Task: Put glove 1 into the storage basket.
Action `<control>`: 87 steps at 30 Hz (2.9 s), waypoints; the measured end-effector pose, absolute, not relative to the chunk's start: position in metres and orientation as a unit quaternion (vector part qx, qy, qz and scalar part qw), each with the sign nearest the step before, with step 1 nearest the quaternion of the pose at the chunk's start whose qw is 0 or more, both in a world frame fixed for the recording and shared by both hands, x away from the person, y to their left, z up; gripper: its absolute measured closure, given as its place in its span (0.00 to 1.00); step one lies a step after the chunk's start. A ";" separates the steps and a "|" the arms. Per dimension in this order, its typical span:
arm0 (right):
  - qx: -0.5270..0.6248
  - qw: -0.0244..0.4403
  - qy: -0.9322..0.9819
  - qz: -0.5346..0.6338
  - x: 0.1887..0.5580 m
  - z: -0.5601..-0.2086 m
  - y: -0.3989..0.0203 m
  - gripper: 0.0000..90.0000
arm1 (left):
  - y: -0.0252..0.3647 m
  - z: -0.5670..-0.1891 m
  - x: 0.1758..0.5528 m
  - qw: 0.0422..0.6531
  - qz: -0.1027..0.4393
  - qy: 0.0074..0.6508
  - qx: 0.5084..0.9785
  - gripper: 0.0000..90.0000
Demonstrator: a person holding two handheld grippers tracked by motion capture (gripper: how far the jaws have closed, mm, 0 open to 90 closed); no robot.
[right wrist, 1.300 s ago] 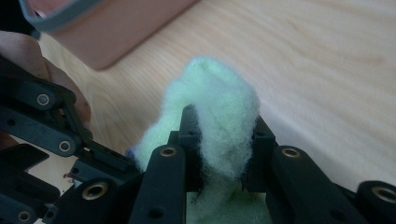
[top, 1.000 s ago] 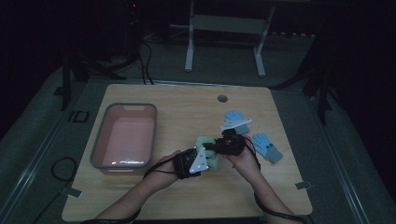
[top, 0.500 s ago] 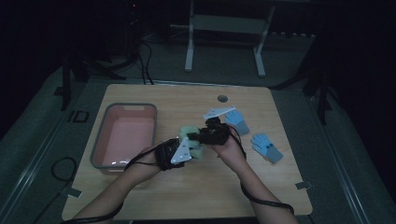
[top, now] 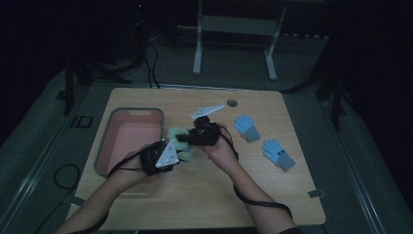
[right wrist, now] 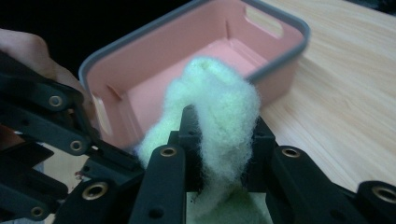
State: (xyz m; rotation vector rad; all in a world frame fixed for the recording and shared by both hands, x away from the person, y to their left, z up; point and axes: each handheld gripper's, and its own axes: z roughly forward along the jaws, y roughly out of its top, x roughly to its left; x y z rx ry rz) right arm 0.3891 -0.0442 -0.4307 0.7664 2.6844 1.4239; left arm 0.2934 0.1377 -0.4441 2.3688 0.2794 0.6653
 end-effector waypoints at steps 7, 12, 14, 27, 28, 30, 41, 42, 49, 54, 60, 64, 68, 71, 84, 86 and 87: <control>0.229 -0.004 0.861 0.455 0.394 -0.429 -0.005 0.83 | 0.171 -0.444 0.293 0.315 0.260 0.128 0.904 0.83; 0.221 -0.007 0.861 0.457 0.394 -0.429 0.021 0.83 | 0.191 -0.445 0.292 0.304 0.262 0.139 0.905 0.83; 0.220 -0.008 0.861 0.458 0.394 -0.430 0.031 0.83 | 0.200 -0.446 0.292 0.296 0.264 0.143 0.907 0.83; 0.228 -0.042 0.861 0.452 0.408 -0.466 0.093 0.82 | 0.250 -0.469 0.304 0.249 0.232 0.165 0.926 0.83; 0.230 -0.043 0.863 0.449 0.409 -0.469 0.095 0.82 | 0.251 -0.471 0.306 0.244 0.227 0.164 0.928 0.83; 0.232 -0.041 0.864 0.445 0.409 -0.471 0.097 0.82 | 0.251 -0.473 0.308 0.242 0.223 0.162 0.930 0.83; 0.252 -0.035 0.881 0.399 0.425 -0.488 0.103 0.82 | 0.245 -0.492 0.334 0.240 0.181 0.174 0.938 0.83; 0.252 -0.031 0.883 0.394 0.425 -0.488 0.103 0.81 | 0.244 -0.493 0.336 0.241 0.180 0.177 0.937 0.83; 0.263 -0.028 0.892 0.368 0.431 -0.492 0.104 0.54 | 0.239 -0.500 0.346 0.198 0.163 0.196 0.947 0.81; 0.265 -0.024 0.891 0.369 0.429 -0.493 0.103 0.47 | 0.242 -0.500 0.350 0.198 0.142 0.212 0.946 0.73; 0.263 -0.016 0.883 0.388 0.426 -0.485 0.097 0.39 | 0.247 -0.494 0.347 0.202 0.139 0.276 0.929 0.54; 0.259 -0.008 0.882 0.395 0.421 -0.476 0.092 0.32 | 0.253 -0.487 0.340 0.221 0.147 0.298 0.917 0.49; 0.251 -0.019 0.874 0.416 0.415 -0.468 0.082 0.26 | 0.255 -0.479 0.331 0.236 0.153 0.311 0.908 0.42; 0.243 -0.022 0.869 0.430 0.411 -0.464 0.073 0.22 | 0.250 -0.474 0.328 0.236 0.154 0.319 0.905 0.41; 0.235 -0.022 0.865 0.442 0.401 -0.457 0.019 0.19 | 0.201 -0.454 0.320 0.276 0.140 0.293 0.905 0.42; 0.235 -0.010 0.866 0.441 0.399 -0.456 0.007 0.19 | 0.190 -0.454 0.319 0.277 0.135 0.288 0.907 0.41; 0.235 -0.008 0.866 0.440 0.398 -0.457 0.001 0.19 | 0.185 -0.454 0.318 0.277 0.133 0.279 0.910 0.41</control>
